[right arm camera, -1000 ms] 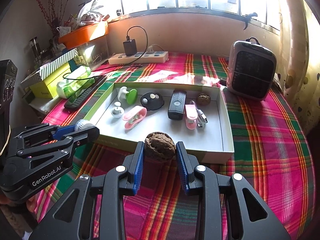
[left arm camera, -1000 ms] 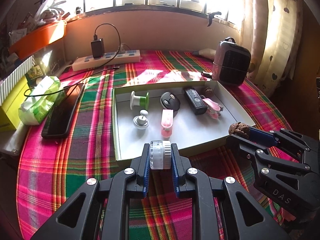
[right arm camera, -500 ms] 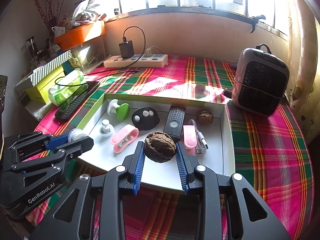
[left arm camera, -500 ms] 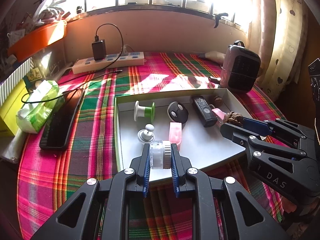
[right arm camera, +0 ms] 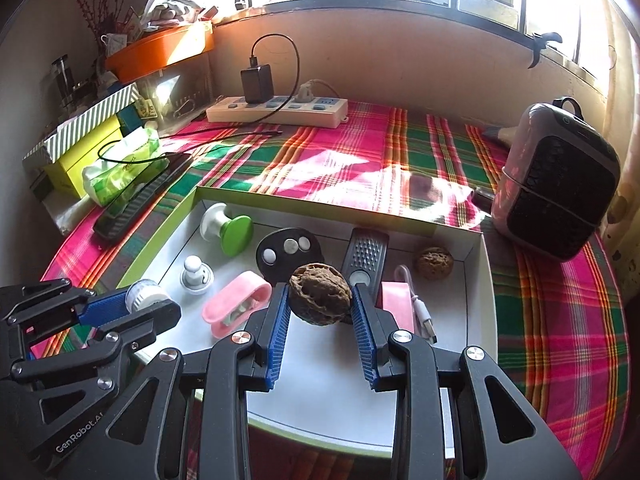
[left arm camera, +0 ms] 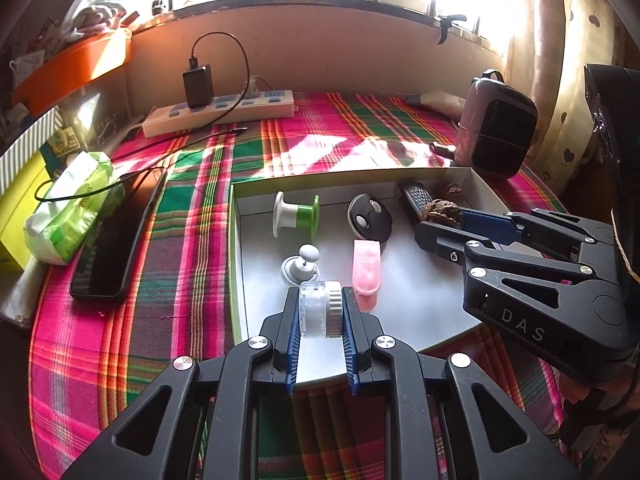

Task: Organize objects
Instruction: 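Carry the white container and walnut up and into the box with both tools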

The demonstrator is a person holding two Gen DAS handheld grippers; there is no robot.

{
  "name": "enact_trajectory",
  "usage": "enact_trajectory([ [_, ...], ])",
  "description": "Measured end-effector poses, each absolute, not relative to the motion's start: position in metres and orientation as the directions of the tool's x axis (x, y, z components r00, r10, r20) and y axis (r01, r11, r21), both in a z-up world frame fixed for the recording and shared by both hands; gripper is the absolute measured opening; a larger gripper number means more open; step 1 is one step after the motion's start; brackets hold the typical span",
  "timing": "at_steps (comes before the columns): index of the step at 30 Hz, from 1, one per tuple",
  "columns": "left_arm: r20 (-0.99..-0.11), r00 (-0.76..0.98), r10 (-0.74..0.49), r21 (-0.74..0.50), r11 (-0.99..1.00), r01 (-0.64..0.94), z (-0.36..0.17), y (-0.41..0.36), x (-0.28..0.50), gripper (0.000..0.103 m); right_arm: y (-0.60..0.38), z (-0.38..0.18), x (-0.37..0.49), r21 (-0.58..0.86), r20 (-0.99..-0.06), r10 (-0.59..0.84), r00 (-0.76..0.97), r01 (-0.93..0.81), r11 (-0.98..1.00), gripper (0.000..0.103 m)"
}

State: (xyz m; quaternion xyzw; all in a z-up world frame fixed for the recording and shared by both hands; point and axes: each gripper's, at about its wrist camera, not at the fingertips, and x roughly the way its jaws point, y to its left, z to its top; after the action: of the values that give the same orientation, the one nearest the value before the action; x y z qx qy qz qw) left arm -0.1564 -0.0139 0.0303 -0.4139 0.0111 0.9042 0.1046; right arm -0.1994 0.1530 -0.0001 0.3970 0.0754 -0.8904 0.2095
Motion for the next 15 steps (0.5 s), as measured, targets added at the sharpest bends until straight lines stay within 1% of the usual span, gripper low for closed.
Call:
enact_trajectory([
  [15, -0.769, -0.614, 0.175, -0.064, -0.978, -0.198, 0.019, -0.012, -0.166, 0.017, 0.138, -0.007, -0.209, 0.007, -0.756, -0.316, -0.573, 0.476, -0.88, 0.033],
])
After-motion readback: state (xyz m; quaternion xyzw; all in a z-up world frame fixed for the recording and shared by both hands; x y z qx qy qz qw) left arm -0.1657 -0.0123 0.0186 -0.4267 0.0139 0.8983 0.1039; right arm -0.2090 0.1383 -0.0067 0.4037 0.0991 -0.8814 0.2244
